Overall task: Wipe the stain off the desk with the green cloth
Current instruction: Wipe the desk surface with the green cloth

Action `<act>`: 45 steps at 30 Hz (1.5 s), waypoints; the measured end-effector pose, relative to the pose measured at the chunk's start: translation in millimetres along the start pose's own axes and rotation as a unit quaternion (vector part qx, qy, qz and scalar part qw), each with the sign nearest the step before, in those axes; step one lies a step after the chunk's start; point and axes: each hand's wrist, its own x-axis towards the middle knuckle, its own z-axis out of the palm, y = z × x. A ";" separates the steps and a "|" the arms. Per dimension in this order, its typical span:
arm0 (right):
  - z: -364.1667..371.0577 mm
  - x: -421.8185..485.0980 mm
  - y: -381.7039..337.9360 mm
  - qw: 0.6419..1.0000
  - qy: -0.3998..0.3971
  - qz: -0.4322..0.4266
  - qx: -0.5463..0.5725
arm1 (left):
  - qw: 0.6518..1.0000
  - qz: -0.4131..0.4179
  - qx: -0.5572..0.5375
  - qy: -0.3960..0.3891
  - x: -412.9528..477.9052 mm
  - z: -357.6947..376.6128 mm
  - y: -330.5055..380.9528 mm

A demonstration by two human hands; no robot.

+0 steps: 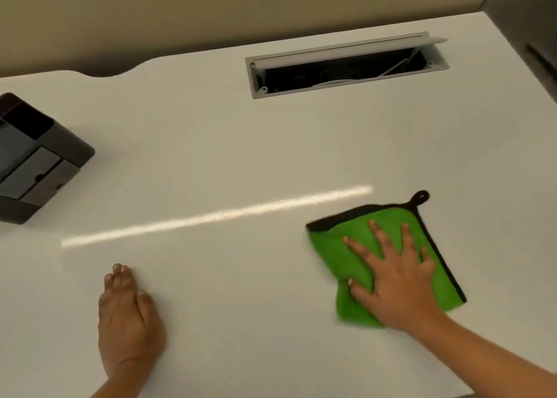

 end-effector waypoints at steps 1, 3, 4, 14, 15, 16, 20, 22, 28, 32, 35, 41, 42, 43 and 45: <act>-6.6 24.0 1.0 0.999 0.008 0.042 0.012 | 1.000 -0.001 0.001 0.000 0.2 0.6 -0.2; -17.1 73.6 -11.9 0.994 0.023 0.103 0.036 | 1.000 -0.002 0.002 0.000 -1.1 1.8 -1.3; -21.0 95.5 -24.1 0.992 0.025 0.113 0.043 | 1.000 -0.001 0.002 0.001 -1.0 2.4 -2.1; 2.2 -3.0 -109.3 0.981 0.005 -0.180 0.073 | 1.000 -0.002 0.006 0.008 1.3 6.3 -6.9; 9.2 -26.6 -96.0 0.980 -0.010 -0.182 0.077 | 1.000 -0.004 0.005 0.009 1.2 6.1 -6.1; 14.4 -46.6 -77.9 0.982 -0.023 -0.172 0.078 | 1.000 -0.004 0.003 0.009 0.9 5.8 -5.4; 13.4 -62.0 19.1 0.998 0.000 -0.059 0.032 | 1.000 -0.006 0.003 0.001 1.0 3.8 -2.2; 4.1 -33.3 60.8 1.000 0.027 0.016 0.004 | 1.000 -0.003 -0.005 0.001 0.9 2.8 -0.9; -32.2 132.3 71.8 0.976 0.074 0.205 0.008 | 1.000 0.003 -0.015 0.002 1.3 2.4 2.1; -46.5 214.7 -7.5 0.990 0.042 0.131 0.012 | 1.000 0.002 -0.021 0.006 2.7 2.7 0.0; -45.4 221.7 -97.2 0.999 0.029 -0.009 0.008 | 1.000 0.007 -0.020 0.008 3.2 4.1 -1.3; -12.6 80.6 -179.1 0.962 0.003 -0.269 0.051 | 1.000 0.016 -0.010 0.000 3.9 2.4 -2.3; -5.2 52.7 -171.2 0.958 -0.009 -0.281 0.062 | 1.000 0.014 -0.008 0.003 4.2 2.3 -4.1; 0.9 26.4 -156.8 0.958 -0.021 -0.278 0.067 | 1.000 0.009 -0.008 0.005 4.2 2.9 -4.8; 9.2 -15.4 -114.7 0.966 -0.038 -0.245 0.069 | 1.000 0.002 -0.008 0.004 3.6 4.1 -4.5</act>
